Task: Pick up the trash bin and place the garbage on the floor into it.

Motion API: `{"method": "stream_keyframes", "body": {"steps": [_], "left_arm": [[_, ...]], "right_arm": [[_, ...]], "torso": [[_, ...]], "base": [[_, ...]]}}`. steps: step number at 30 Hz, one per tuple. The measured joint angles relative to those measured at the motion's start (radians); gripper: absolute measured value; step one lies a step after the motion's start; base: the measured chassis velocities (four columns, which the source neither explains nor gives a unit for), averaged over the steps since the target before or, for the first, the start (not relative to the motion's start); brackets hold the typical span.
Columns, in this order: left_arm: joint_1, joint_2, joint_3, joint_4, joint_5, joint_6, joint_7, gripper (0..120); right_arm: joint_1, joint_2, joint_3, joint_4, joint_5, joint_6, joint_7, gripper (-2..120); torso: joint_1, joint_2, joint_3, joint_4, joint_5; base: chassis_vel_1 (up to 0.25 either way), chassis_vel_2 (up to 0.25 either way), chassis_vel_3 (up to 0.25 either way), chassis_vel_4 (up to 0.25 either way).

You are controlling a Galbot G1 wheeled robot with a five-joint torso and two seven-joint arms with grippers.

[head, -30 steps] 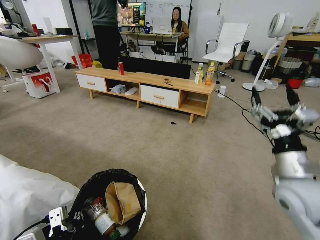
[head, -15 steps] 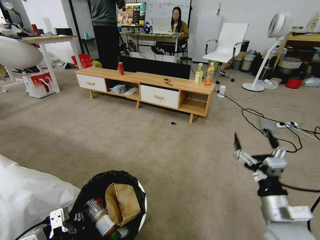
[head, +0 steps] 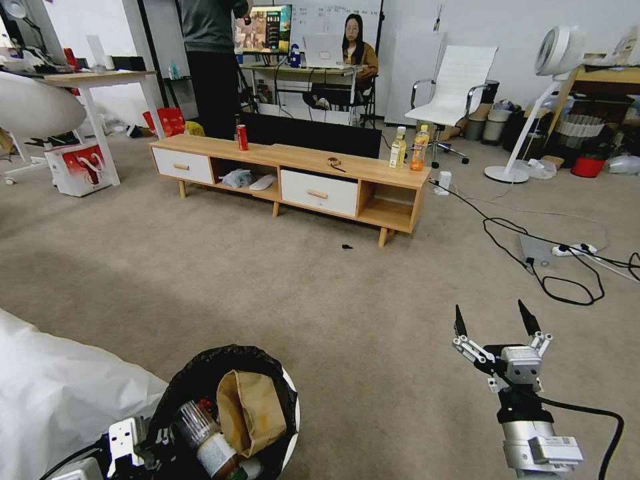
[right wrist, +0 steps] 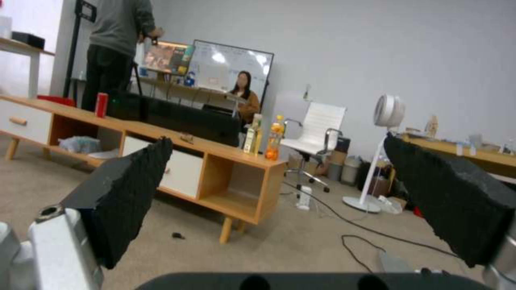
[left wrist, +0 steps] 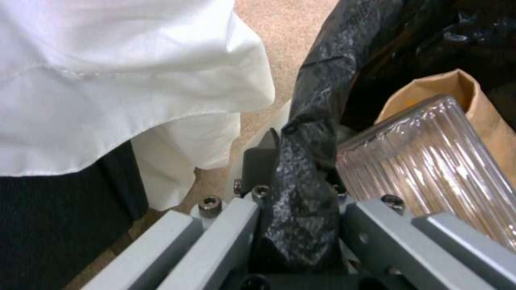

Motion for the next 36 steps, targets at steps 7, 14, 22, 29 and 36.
{"method": "stream_keyframes", "body": {"steps": [7, 14, 22, 29, 36], "left_arm": [[-0.004, 0.0, 0.002, 0.005, -0.001, -0.001, 0.002, 1], [-0.006, 0.001, 0.003, 0.01, 0.0, -0.002, 0.002, 1], [-0.007, 0.001, -0.001, 0.01, 0.0, -0.002, 0.002, 1], [-0.008, 0.001, -0.001, 0.01, 0.0, -0.002, 0.002, 1], [-0.011, 0.001, -0.002, 0.01, 0.0, -0.001, 0.001, 1]], "right_arm": [[-0.01, 0.006, 0.0, -0.004, -0.003, 0.0, 0.003, 99], [-0.011, 0.005, 0.002, -0.01, -0.004, 0.003, 0.004, 99], [-0.003, -0.001, 0.001, -0.019, -0.003, 0.006, 0.007, 99], [0.004, -0.002, 0.0, -0.03, 0.003, 0.013, 0.008, 99], [0.015, -0.003, 0.004, -0.047, 0.025, 0.046, -0.012, 100]], "torso": [[0.0, 0.0, 0.0, 0.0001, 0.0], [0.0, 0.0, 0.0, -0.0001, 0.0], [0.0, 0.0, 0.0, 0.0, 0.0001], [0.0, 0.0, 0.0, -0.0001, 0.0001], [0.0, 0.0, 0.0, 0.0, 0.0001]], "base": [[0.0, 0.0, 0.0, 0.0], [0.0, 0.0, 0.0, 0.0], [0.0, 0.0, 0.0, 0.0], [-0.055, -0.053, -0.054, -0.068], [-0.081, -0.078, -0.085, -0.087]]}}
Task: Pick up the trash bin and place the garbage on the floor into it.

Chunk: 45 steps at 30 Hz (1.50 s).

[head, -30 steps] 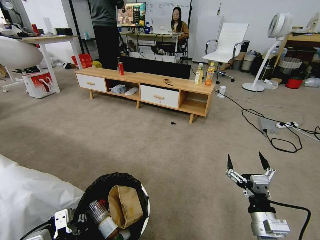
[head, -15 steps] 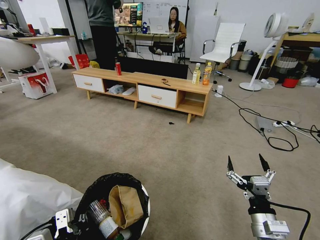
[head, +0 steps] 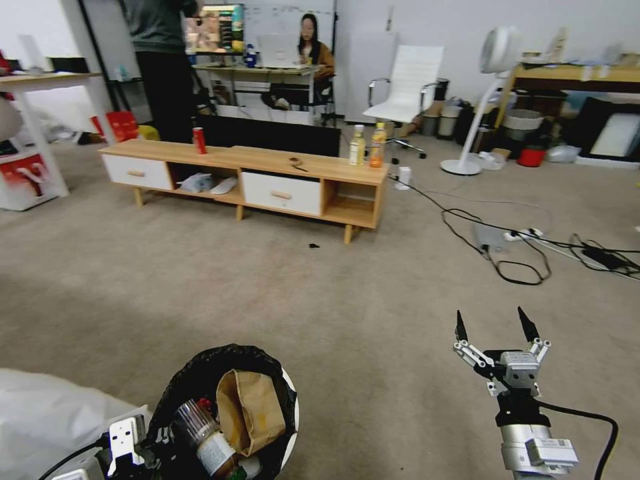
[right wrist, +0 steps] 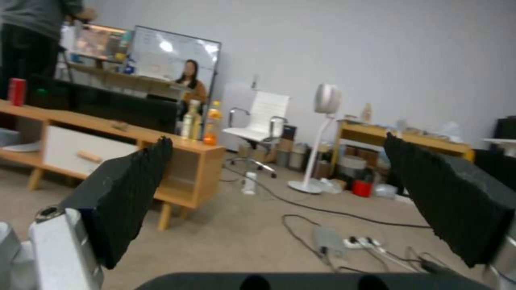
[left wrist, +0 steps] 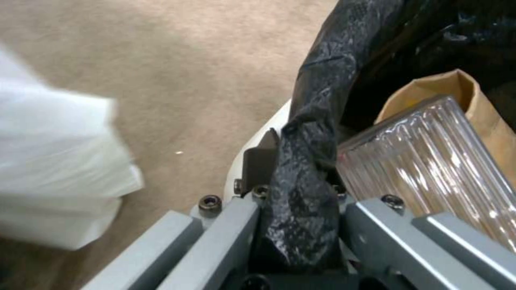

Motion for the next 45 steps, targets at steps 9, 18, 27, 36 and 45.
{"method": "stream_keyframes", "body": {"steps": [9, 18, 27, 36, 45], "left_arm": [[-0.002, 0.0, -0.004, 0.001, -0.002, 0.0, -0.002, 1], [-0.005, 0.0, -0.01, 0.001, -0.021, 0.0, -0.008, 1], [-0.005, 0.0, -0.013, 0.001, -0.025, 0.0, -0.01, 1], [0.002, 0.0, -0.018, -0.007, -0.031, 0.0, -0.012, 1], [0.005, 0.0, -0.019, -0.009, -0.032, 0.0, -0.012, 1]], "right_arm": [[0.003, 0.0, 0.002, -0.008, 0.008, 0.013, -0.005, 100], [0.005, 0.006, -0.003, -0.016, 0.016, 0.019, -0.004, 100], [0.008, 0.011, -0.004, -0.027, 0.019, 0.029, -0.006, 100], [0.015, 0.011, -0.012, -0.038, 0.018, 0.038, -0.011, 100], [0.014, 0.011, -0.017, -0.042, 0.016, 0.043, -0.013, 100]], "torso": [[0.0, 0.0, 0.0, -0.0001, 0.0], [0.0, 0.0, 0.0, -0.0003, 0.0], [0.0, 0.0, 0.0, -0.0001, -0.0001], [0.0, 0.0, 0.0, 0.0, 0.0], [0.0, 0.0, 0.0, -0.0001, -0.0001]], "base": [[-0.133, -0.127, -0.121, -0.115], [-0.087, -0.083, -0.089, -0.091], [0.0, 0.0, 0.0, 0.0], [-0.01, 0.006, 0.01, -0.011], [-0.141, 0.13, 0.147, -0.151]]}}
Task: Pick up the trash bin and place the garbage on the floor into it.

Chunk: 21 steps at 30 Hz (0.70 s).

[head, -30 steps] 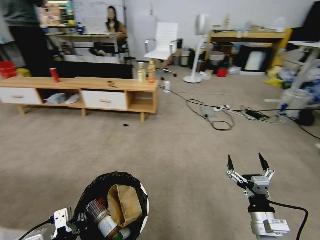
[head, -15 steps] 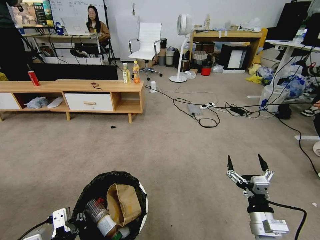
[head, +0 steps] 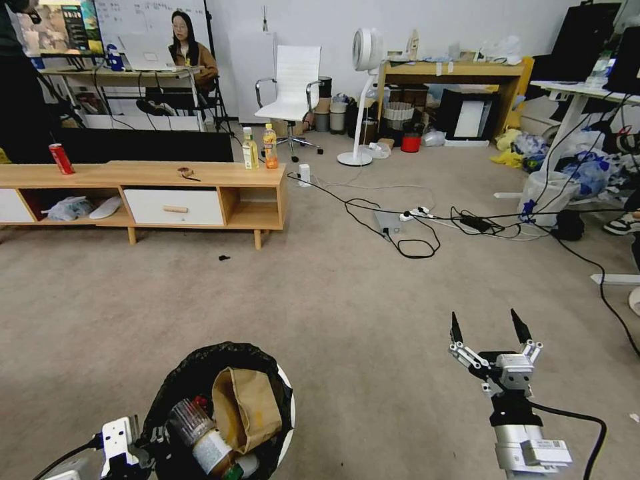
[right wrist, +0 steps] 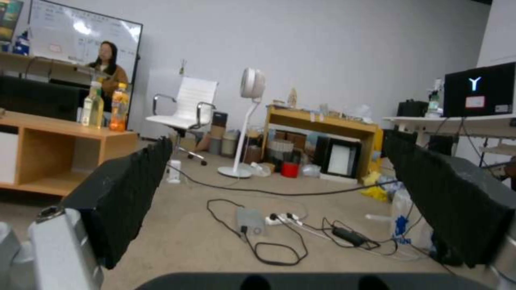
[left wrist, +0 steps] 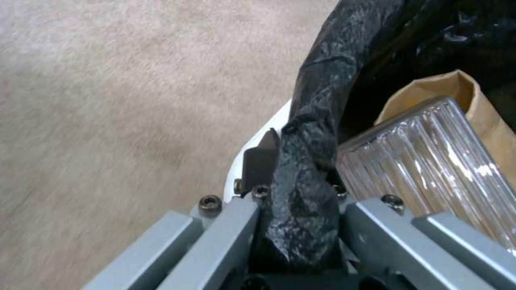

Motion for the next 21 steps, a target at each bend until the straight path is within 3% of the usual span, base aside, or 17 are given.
{"method": "stream_keyframes", "body": {"steps": [21], "left_arm": [[0.003, 0.0, 0.001, -0.004, 0.0, 0.0, 0.0, 1]], "right_arm": [[0.001, -0.005, 0.001, -0.001, -0.001, 0.002, 0.002, 100]], "torso": [[0.0, 0.0, 0.0, 0.0001, -0.0001]], "base": [[-0.268, 0.281, 0.282, -0.267]]}}
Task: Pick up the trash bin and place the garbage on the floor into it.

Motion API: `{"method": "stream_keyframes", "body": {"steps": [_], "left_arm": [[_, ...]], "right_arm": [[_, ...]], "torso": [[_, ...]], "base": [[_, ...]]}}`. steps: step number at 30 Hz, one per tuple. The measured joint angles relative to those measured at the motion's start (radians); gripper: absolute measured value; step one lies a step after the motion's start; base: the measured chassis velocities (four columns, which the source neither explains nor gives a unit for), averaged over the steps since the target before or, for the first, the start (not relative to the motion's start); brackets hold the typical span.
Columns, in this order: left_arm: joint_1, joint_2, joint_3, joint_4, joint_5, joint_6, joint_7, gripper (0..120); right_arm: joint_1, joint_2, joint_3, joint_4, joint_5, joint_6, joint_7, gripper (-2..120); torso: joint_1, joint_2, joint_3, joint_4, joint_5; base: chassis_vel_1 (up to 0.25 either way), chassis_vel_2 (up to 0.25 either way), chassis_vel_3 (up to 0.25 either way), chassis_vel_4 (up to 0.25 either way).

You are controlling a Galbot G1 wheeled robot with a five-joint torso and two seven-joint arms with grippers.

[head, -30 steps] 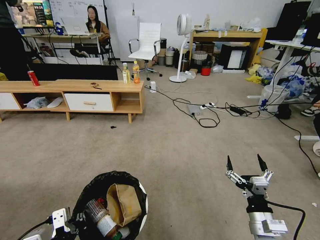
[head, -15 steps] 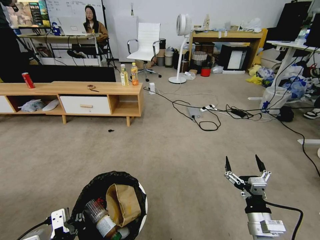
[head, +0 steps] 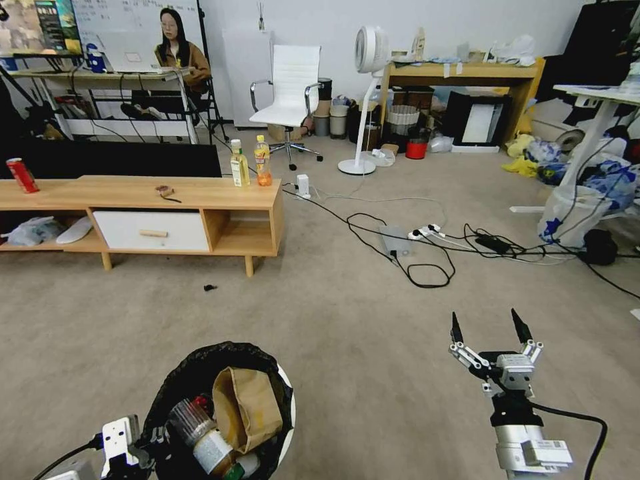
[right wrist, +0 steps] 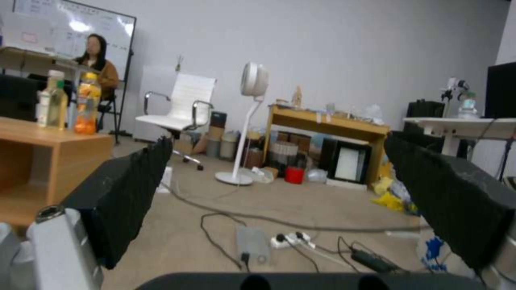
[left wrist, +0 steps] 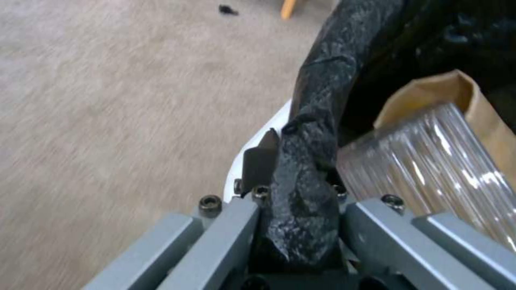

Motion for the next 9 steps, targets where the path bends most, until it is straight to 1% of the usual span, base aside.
{"method": "stream_keyframes", "body": {"steps": [3, 4, 5, 6, 7, 9], "left_arm": [[0.0, 0.0, 0.0, 0.0, 0.0, 0.0, 0.0, 1], [-0.001, 0.0, 0.0, 0.0, 0.0, 0.0, 0.0, 1], [-0.001, 0.0, 0.0, 0.0, 0.0, 0.0, 0.0, 1], [-0.001, 0.0, 0.0, 0.0, 0.0, -0.001, 0.0, 1], [-0.001, 0.0, 0.0, 0.0, 0.0, -0.001, 0.0, 1], [-0.001, 0.0, 0.001, 0.0, 0.0, -0.002, 0.001, 1]], "right_arm": [[0.003, 0.0, 0.0, -0.002, 0.0, 0.003, 0.0, 100], [0.004, 0.0, -0.002, -0.003, 0.0, 0.006, 0.0, 100], [0.004, 0.0, -0.002, -0.003, 0.0, 0.006, 0.0, 100], [0.004, 0.0, -0.003, -0.003, 0.001, 0.008, 0.0, 100], [0.004, 0.0, -0.003, -0.003, 0.001, 0.008, 0.0, 100], [0.004, 0.0, -0.006, -0.005, 0.002, 0.012, -0.003, 100]], "torso": [[0.0, 0.0, 0.0, -0.0002, 0.0005], [0.0, 0.0, 0.0, 0.0001, -0.0003], [0.0, 0.0, 0.0, 0.0001, -0.0003], [0.0, 0.0, 0.0, 0.0001, 0.0005], [0.0, 0.0, 0.0, 0.0001, 0.0005], [0.0, 0.0, 0.0, -0.0002, 0.0002]], "base": [[-0.276, 0.273, 0.279, -0.289], [-0.281, 0.266, 0.271, -0.25], [-0.281, 0.266, 0.271, -0.25], [-0.231, 0.285, 0.207, -0.243], [-0.231, 0.285, 0.207, -0.243], [-0.15, 0.165, 0.173, -0.199]]}}
